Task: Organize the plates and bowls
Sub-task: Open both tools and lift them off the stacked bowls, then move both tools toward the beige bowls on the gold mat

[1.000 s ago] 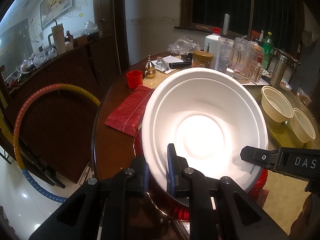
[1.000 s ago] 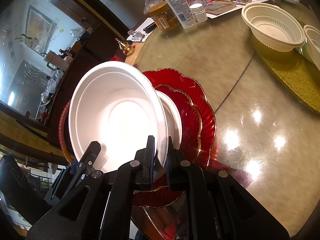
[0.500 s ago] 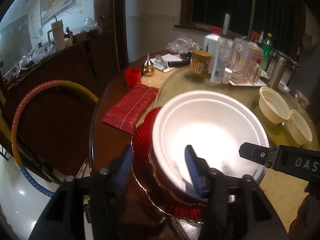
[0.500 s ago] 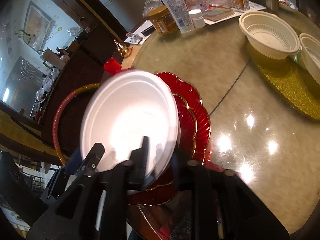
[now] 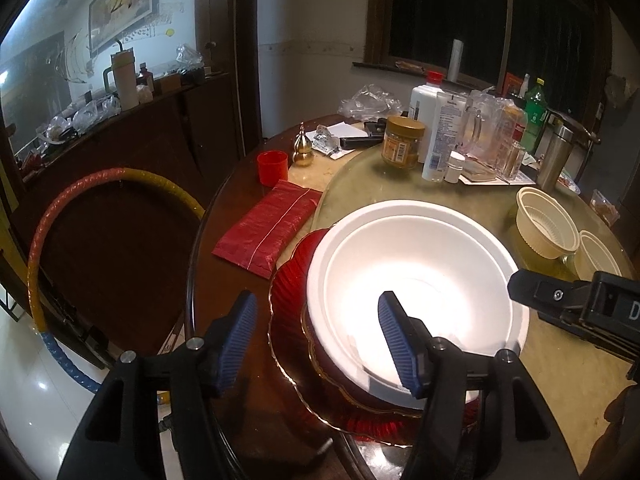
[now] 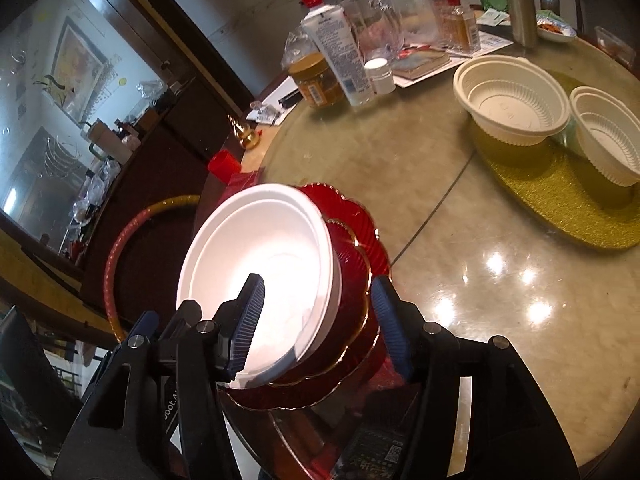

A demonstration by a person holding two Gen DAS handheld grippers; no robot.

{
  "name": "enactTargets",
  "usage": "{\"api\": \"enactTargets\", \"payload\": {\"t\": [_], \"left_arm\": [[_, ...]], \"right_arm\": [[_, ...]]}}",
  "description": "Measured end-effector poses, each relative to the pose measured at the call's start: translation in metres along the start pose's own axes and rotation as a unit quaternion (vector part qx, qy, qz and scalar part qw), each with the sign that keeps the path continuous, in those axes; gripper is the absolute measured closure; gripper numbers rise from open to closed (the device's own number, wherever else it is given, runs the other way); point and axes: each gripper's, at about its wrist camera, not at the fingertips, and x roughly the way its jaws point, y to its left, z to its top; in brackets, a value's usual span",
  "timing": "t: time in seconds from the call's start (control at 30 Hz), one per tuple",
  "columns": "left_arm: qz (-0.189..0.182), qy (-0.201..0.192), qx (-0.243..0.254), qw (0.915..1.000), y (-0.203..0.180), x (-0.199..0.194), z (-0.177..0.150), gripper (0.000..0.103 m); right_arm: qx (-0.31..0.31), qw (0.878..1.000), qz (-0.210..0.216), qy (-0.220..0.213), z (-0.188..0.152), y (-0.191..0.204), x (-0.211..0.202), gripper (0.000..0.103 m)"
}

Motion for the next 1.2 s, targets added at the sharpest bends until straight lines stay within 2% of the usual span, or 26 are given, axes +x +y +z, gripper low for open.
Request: {"api": "enactTargets", "payload": {"t": [0.1, 0.13, 0.2, 0.27, 0.33, 0.43, 0.53, 0.67, 1.2], "left_arm": [[-0.002, -0.002, 0.003, 1.0, -0.003, -0.003, 0.001, 0.038], [-0.003, -0.004, 0.003, 1.0, -0.003, -0.004, 0.002, 0.035], [-0.007, -0.019, -0.002, 0.9998, -0.005, -0.012, 0.004, 0.029], [-0.012, -0.036, -0.008, 0.9993, -0.006, -0.019, 0.006, 0.023], [-0.022, -0.053, -0.012, 0.9983, -0.01, -0.027, 0.009, 0.023], [-0.041, -0.07, -0.008, 0.9966, -0.023, -0.037, 0.014, 0.022], [-0.057, -0.084, 0.012, 0.9948, -0.044, -0.044, 0.015, 0.022], [-0.072, -0.086, 0.037, 0.993, -0.067, -0.048, 0.012, 0.021], [-0.117, -0.055, 0.111, 0.9854, -0.161, -0.036, 0.005, 0.021]], "right_arm": [[-0.005, 1.0, -0.008, -0.015, -0.001, 0.0, -0.008, 0.044], [-0.008, 1.0, -0.012, -0.02, -0.001, -0.001, -0.011, 0.038], [-0.016, 0.999, -0.028, -0.039, -0.002, -0.002, -0.019, 0.033], [-0.03, 0.996, -0.054, -0.06, -0.004, -0.005, -0.028, 0.033], [-0.038, 0.993, -0.076, -0.076, -0.005, -0.009, -0.035, 0.031], [-0.049, 0.986, -0.121, -0.103, -0.008, -0.019, -0.047, 0.02], [-0.061, 0.975, -0.173, -0.129, -0.011, -0.031, -0.059, 0.02], [-0.066, 0.963, -0.217, -0.145, -0.01, -0.048, -0.072, 0.02], [-0.018, 0.947, -0.276, -0.164, -0.012, -0.118, -0.111, 0.02]]}}
